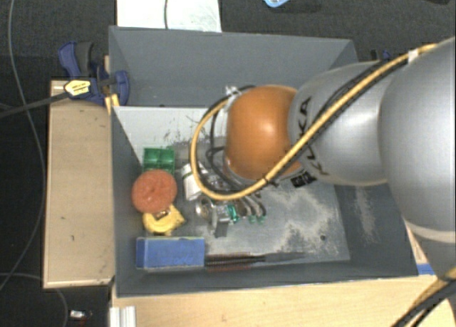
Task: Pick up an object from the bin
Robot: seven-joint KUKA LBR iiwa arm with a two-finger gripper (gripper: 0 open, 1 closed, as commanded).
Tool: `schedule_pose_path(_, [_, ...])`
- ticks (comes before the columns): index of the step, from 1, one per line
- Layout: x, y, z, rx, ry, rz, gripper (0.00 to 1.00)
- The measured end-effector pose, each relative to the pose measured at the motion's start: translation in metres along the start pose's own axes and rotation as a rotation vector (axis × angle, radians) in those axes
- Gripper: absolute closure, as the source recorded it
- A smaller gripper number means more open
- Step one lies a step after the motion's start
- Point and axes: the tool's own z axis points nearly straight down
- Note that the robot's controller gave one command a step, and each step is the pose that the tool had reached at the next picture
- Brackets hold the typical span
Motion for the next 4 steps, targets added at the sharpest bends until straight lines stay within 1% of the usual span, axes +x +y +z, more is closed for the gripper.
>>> schedule_pose_path(1, [0.001, -0.014, -0.075, 0.001, 0.005, 0.008, 1.0])
schedule_pose_path(2, [-0.015, -0.024, -0.129, -0.001, -0.001, 0.158, 1.0])
schedule_pose_path(3, [-0.034, -0.031, -0.125, -0.004, -0.021, 0.115, 1.0])
schedule_pose_path(4, [-0.035, -0.039, -0.099, 0.0, 0.002, 0.0, 1.0])
